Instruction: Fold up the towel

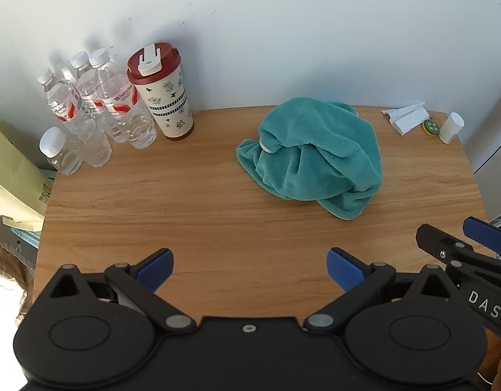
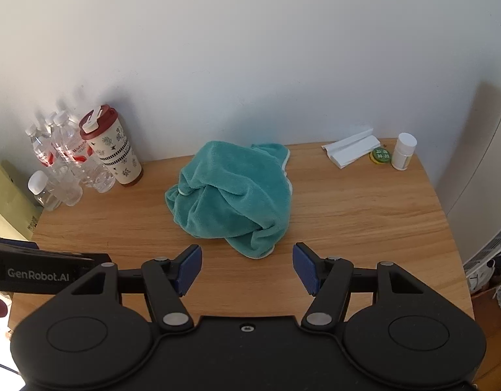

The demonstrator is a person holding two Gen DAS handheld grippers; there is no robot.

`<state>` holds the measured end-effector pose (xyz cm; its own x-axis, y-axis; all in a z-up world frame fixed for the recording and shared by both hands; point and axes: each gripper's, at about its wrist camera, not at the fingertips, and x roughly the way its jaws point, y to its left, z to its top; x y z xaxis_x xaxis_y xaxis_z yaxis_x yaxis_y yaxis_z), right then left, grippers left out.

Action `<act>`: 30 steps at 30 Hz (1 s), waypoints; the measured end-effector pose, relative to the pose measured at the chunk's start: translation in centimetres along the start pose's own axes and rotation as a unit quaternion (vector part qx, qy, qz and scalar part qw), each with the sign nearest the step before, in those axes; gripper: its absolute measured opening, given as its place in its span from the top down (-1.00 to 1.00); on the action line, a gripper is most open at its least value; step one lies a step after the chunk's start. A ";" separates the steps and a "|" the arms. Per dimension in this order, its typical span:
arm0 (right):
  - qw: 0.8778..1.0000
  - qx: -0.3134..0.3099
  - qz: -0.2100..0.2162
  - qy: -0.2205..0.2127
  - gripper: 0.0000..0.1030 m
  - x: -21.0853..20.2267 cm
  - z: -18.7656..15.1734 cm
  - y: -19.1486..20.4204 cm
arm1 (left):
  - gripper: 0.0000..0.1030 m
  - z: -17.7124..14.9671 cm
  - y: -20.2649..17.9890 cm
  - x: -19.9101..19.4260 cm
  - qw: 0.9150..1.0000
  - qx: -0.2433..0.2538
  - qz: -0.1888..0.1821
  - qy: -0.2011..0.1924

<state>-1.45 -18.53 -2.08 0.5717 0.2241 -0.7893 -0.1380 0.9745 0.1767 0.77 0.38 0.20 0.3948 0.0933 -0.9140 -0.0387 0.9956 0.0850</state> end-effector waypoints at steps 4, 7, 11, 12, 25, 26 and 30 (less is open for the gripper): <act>1.000 0.001 0.011 -0.007 -0.31 -0.1 0.0 0.0 | -0.99 -0.1 0.4 -0.1 1.000 -0.002 0.001 -0.001; 1.000 0.011 0.011 -0.012 -0.41 -0.2 0.1 0.0 | -0.99 -0.1 0.5 -0.1 1.000 0.003 0.001 -0.002; 1.000 0.020 0.009 -0.009 -0.44 0.0 0.1 0.2 | -0.99 0.1 0.8 0.0 1.000 0.001 0.001 0.001; 1.000 0.021 0.009 -0.007 -0.44 0.1 0.1 0.2 | -0.99 0.1 0.9 0.0 1.000 0.000 0.002 0.000; 1.000 0.025 0.009 0.001 -0.57 0.4 0.2 -0.2 | -0.99 -0.1 0.8 -0.2 1.000 -0.001 0.003 -0.001; 1.000 0.026 0.010 0.001 -0.58 0.4 0.2 -0.2 | -0.99 0.0 0.8 -0.2 1.000 -0.002 0.002 -0.002; 1.000 0.030 0.004 0.002 -0.60 0.4 0.2 -0.5 | -0.99 0.0 0.9 -0.3 1.000 -0.002 0.001 -0.004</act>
<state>-1.06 -18.92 -2.35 0.5677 0.2321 -0.7899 -0.0938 0.9714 0.2181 0.63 1.27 0.50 0.4014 0.0944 -0.9110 -0.0436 0.9955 0.0839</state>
